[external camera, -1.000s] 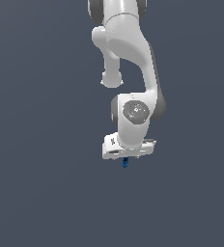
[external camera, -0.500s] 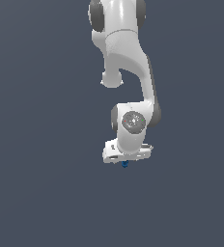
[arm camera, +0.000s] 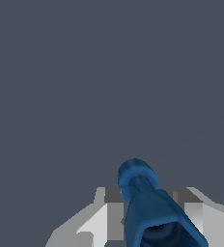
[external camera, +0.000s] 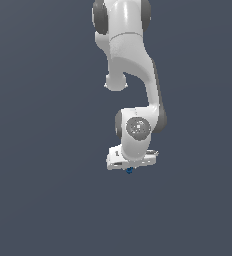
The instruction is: Pick up the object and move it to a goal position.
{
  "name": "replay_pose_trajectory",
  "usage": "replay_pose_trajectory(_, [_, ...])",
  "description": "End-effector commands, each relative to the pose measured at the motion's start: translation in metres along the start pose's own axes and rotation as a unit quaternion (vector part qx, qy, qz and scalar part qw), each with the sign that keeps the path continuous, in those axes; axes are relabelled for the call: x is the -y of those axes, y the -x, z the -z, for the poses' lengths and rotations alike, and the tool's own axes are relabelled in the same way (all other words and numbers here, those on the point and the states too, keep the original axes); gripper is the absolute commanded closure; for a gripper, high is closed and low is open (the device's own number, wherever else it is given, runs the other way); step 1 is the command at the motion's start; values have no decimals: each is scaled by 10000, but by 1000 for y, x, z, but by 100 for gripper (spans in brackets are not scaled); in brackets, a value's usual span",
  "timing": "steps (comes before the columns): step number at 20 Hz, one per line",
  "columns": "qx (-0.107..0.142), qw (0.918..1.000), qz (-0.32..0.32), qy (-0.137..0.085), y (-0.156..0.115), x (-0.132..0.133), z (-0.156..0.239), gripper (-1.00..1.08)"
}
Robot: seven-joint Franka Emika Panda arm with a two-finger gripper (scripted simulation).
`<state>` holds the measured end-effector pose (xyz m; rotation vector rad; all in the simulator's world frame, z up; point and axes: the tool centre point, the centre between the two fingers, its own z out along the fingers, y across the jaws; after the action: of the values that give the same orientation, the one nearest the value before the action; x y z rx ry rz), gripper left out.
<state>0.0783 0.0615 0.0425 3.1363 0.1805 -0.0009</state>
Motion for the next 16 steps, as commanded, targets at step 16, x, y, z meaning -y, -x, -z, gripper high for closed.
replay_pose_trajectory(16, [-2,10000,0,0,1,10,41,108])
